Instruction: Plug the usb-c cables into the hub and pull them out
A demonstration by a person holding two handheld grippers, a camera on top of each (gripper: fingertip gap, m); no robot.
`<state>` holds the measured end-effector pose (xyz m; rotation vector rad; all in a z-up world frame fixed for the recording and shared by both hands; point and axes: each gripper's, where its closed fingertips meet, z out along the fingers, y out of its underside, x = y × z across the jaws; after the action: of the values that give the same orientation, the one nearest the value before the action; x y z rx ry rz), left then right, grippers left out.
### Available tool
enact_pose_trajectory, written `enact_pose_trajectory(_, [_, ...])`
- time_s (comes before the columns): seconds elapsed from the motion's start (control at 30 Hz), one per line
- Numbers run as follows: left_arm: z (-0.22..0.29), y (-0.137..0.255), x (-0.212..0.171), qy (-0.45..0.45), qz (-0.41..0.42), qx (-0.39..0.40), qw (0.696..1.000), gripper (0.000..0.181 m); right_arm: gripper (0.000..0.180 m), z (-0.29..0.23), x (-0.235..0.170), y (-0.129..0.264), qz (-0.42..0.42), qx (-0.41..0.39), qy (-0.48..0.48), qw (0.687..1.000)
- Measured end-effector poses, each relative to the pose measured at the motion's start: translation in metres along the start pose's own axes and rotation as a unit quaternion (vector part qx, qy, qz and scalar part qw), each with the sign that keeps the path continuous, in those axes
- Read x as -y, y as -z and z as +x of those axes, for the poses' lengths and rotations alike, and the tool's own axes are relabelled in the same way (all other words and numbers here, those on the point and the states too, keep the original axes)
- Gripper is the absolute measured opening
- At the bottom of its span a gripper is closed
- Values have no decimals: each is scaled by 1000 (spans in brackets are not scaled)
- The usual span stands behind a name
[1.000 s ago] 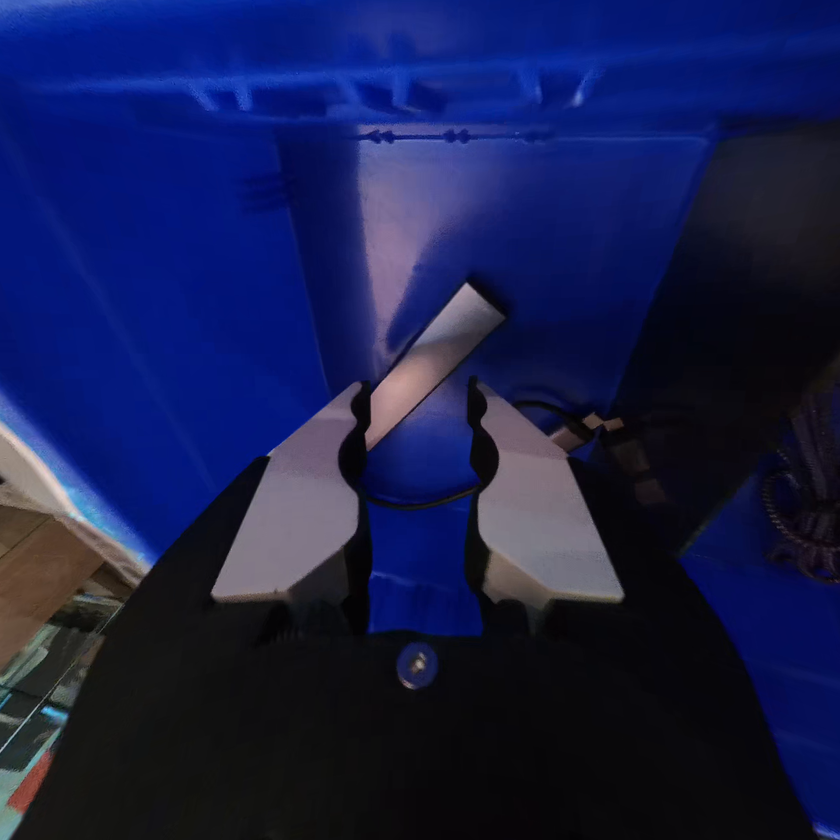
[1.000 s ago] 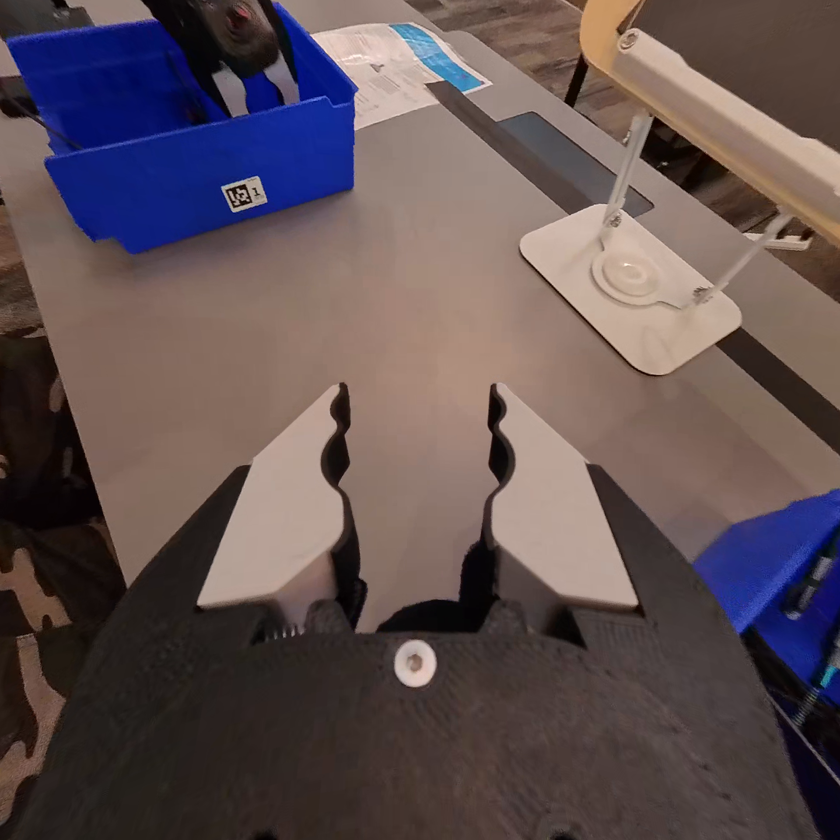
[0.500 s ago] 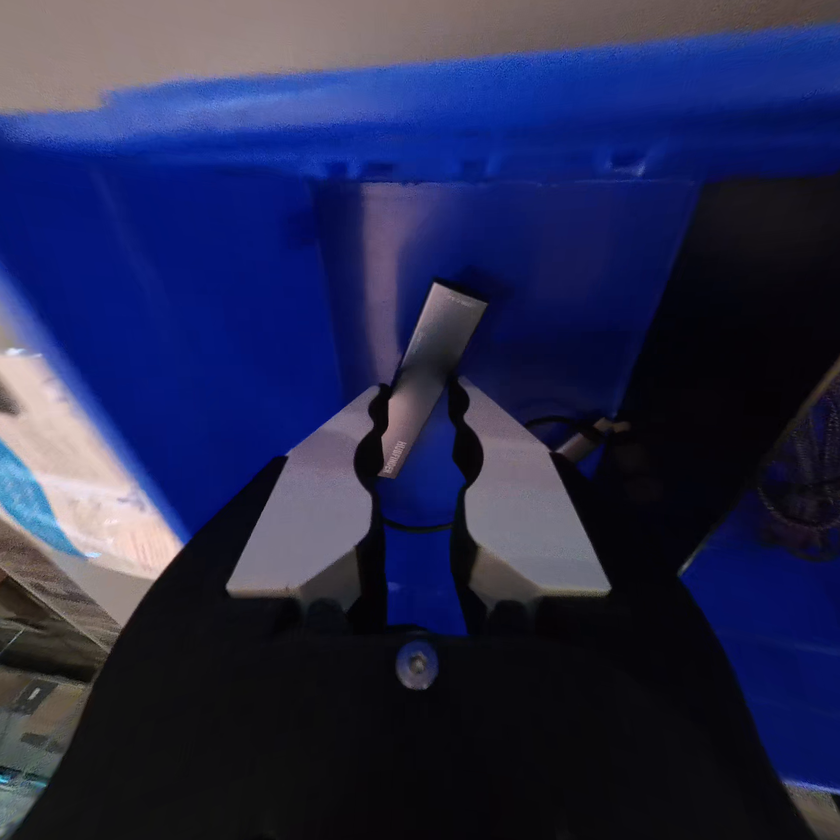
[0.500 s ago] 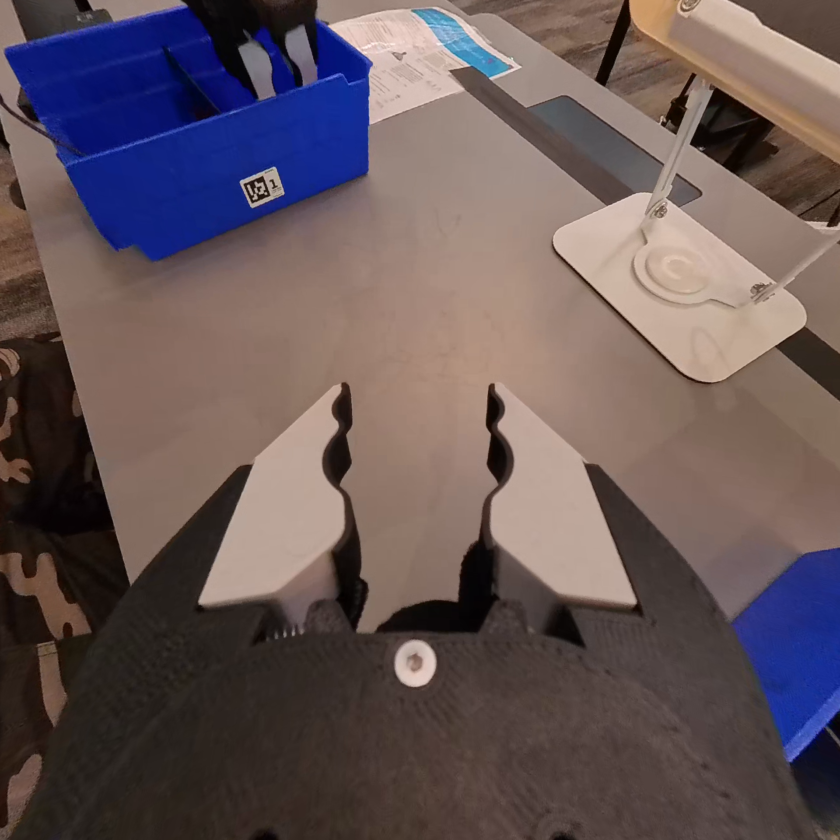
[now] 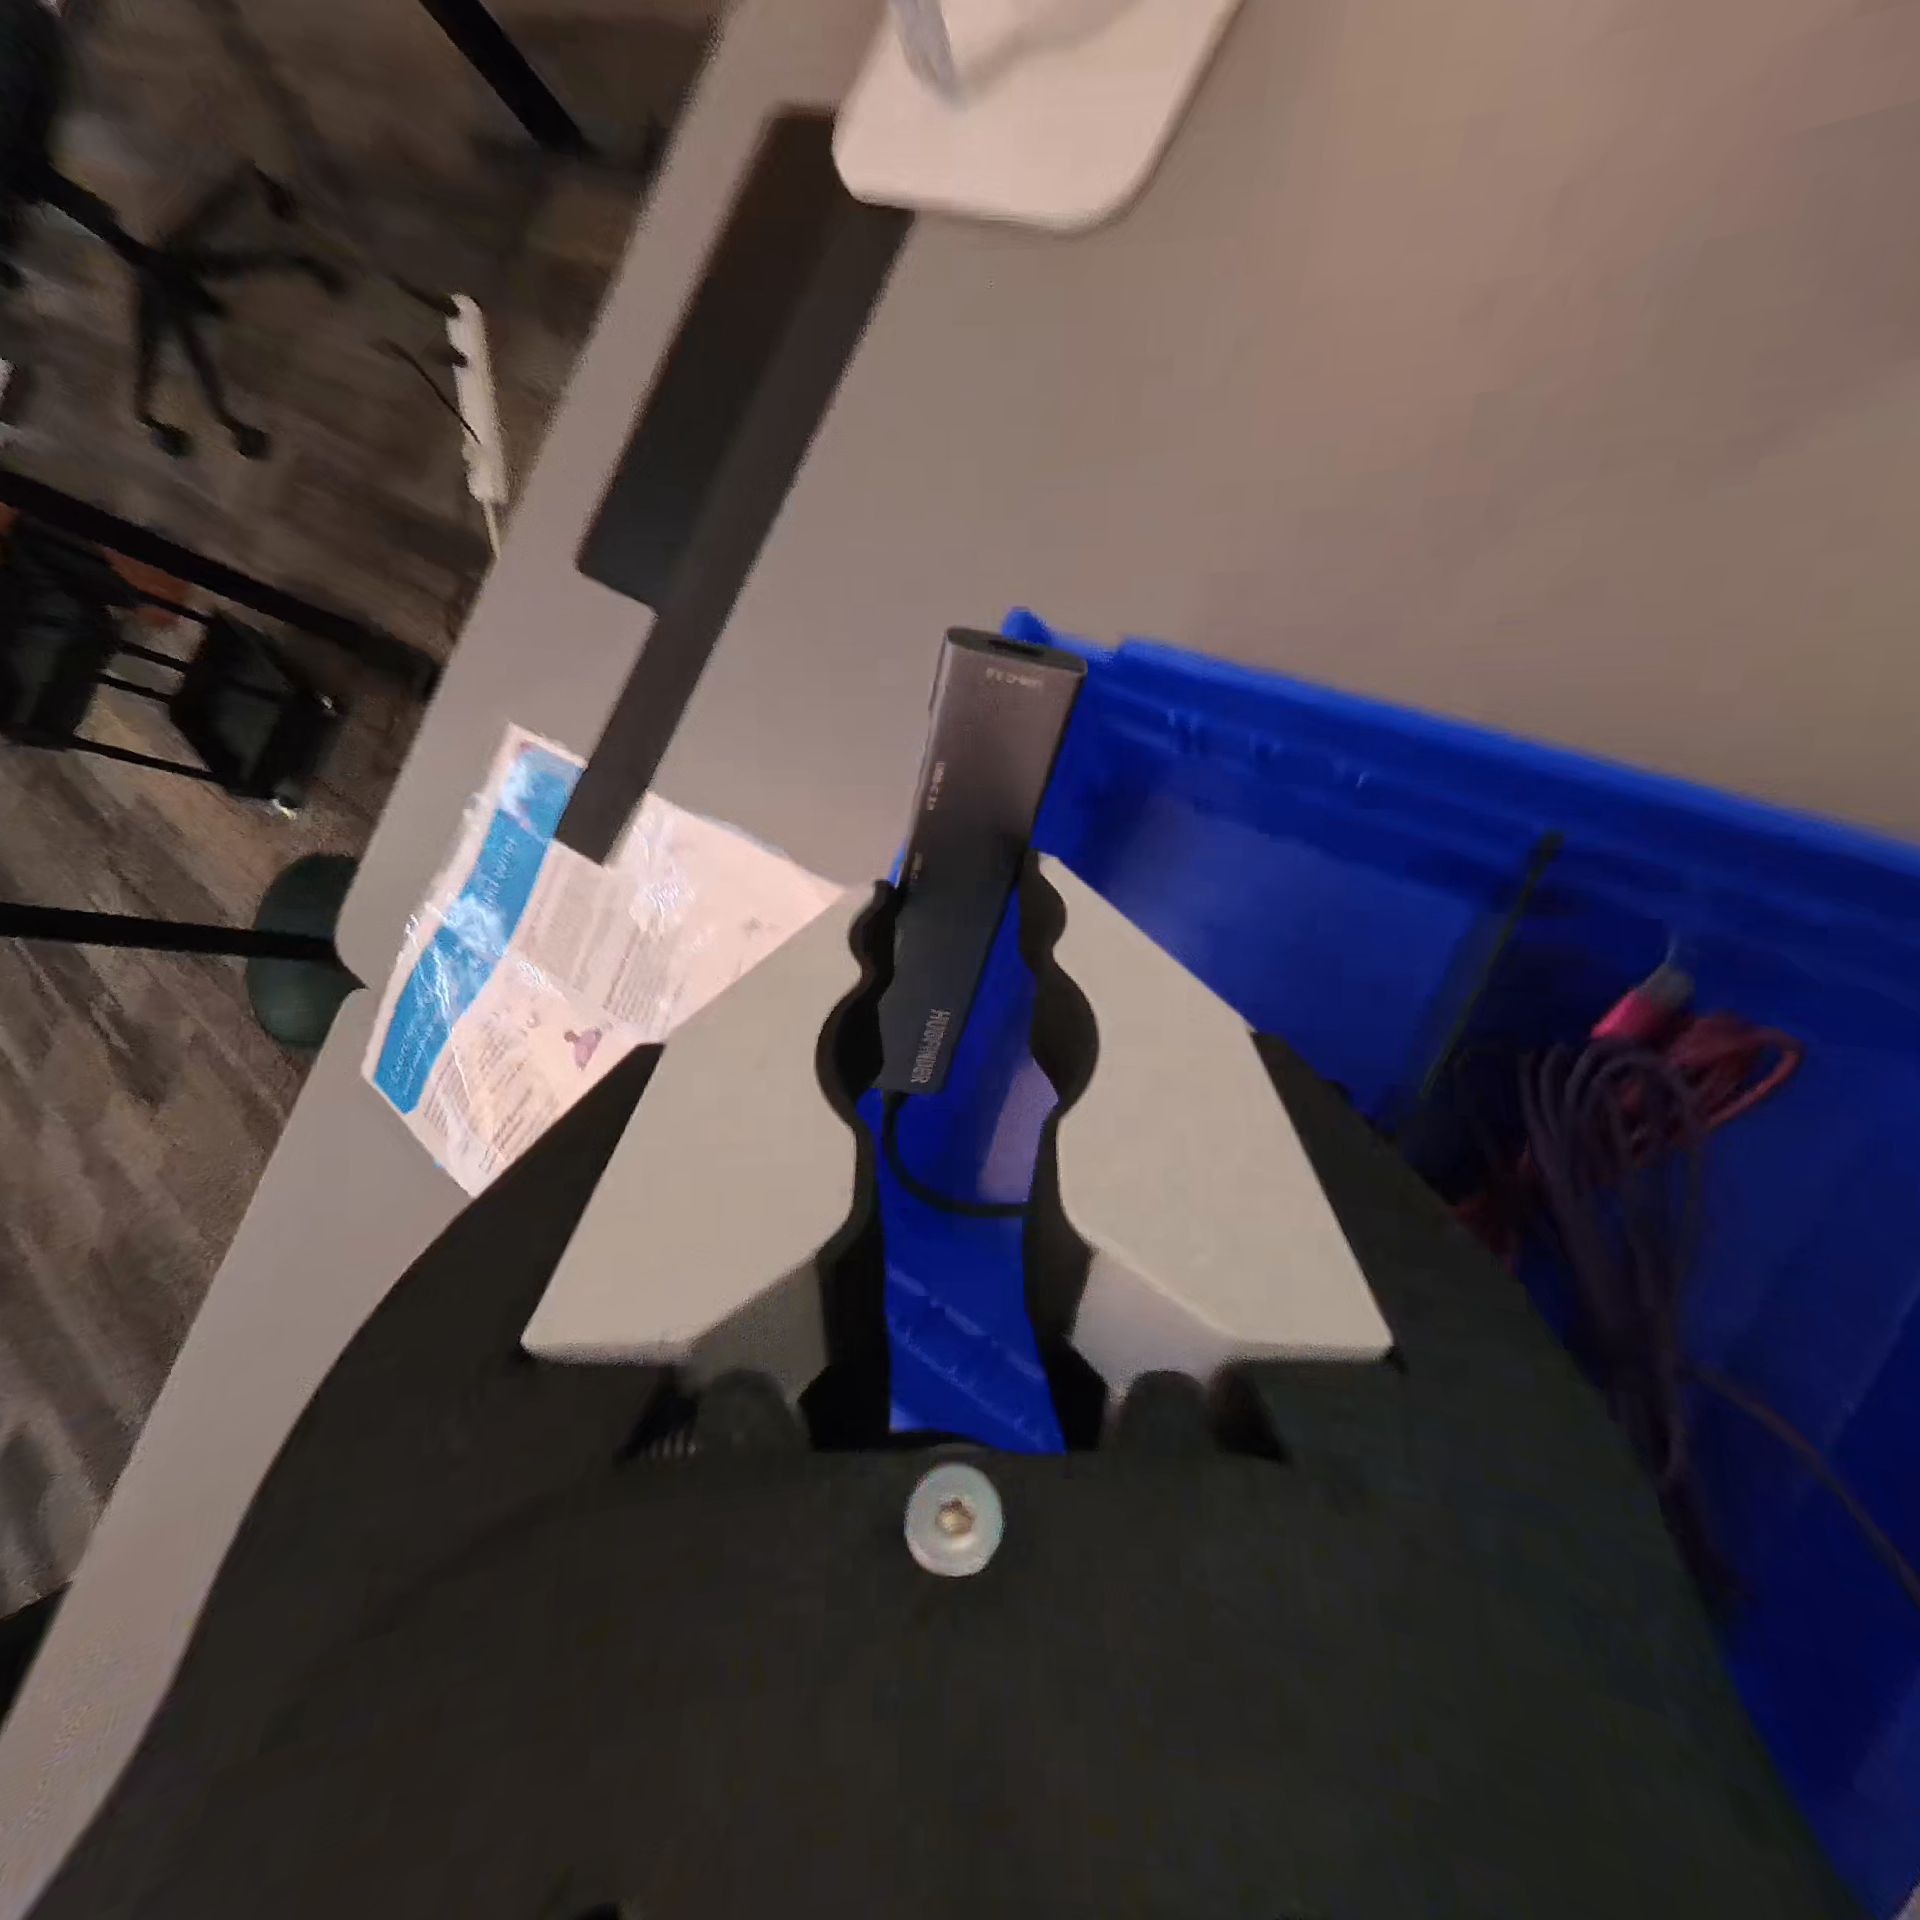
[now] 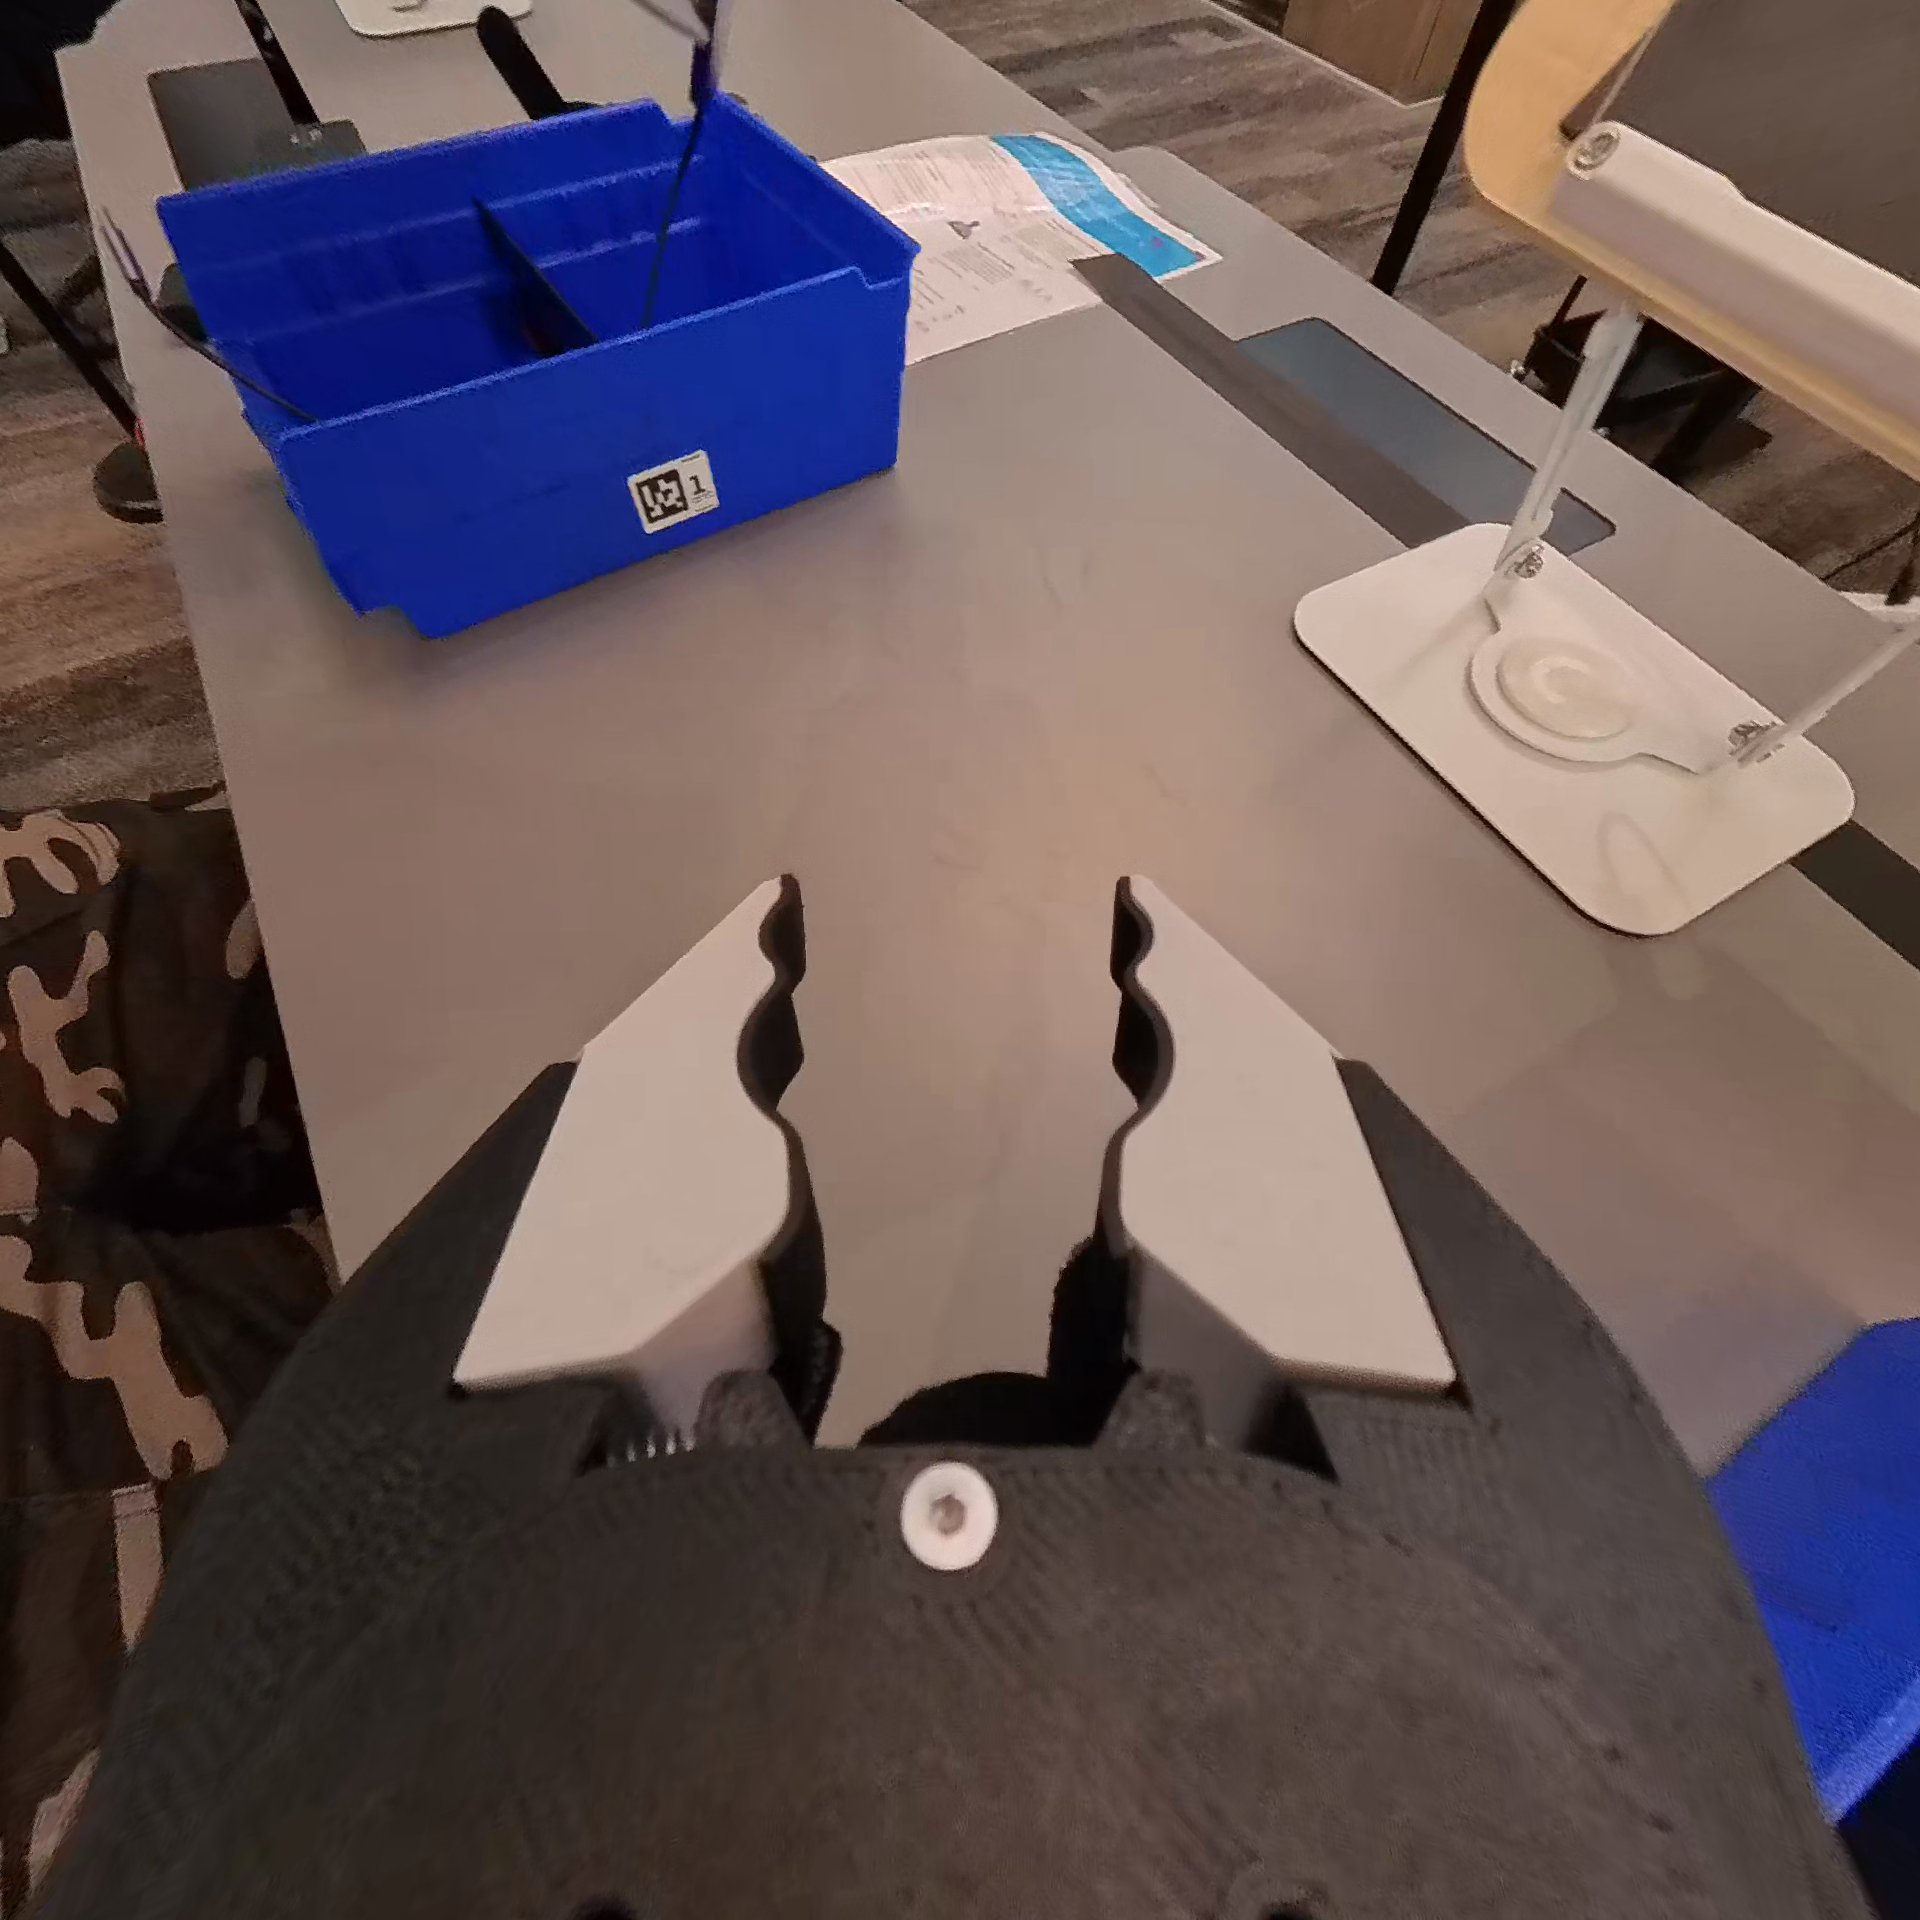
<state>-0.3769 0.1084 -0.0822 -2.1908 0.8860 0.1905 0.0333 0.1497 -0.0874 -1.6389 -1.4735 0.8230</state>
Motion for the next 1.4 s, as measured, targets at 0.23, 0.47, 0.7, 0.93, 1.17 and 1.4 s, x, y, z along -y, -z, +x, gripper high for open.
enact_pose_trajectory(0.23, [-14,47,53,63,149,54,985,21,60,-10,8,-2,6,0,16,1000])
enact_pose_trajectory(0.47, [-11,103,124,37,220,77,972,21,62,-10,19,4,33,-24,32,999])
enact_pose_trajectory(0.7, [55,100,198,-45,206,34,977,20,62,-9,53,18,115,-56,20,992])
enact_pose_trajectory(0.93, [136,30,244,-87,179,15,980,20,54,-24,87,26,204,-29,-17,978])
enact_pose_trajectory(1.17, [198,-34,257,-92,170,59,979,20,47,-19,96,0,173,-34,-27,984])
enact_pose_trajectory(1.4, [219,-59,257,-188,123,150,963,20,23,-22,74,-32,125,-25,6,992])
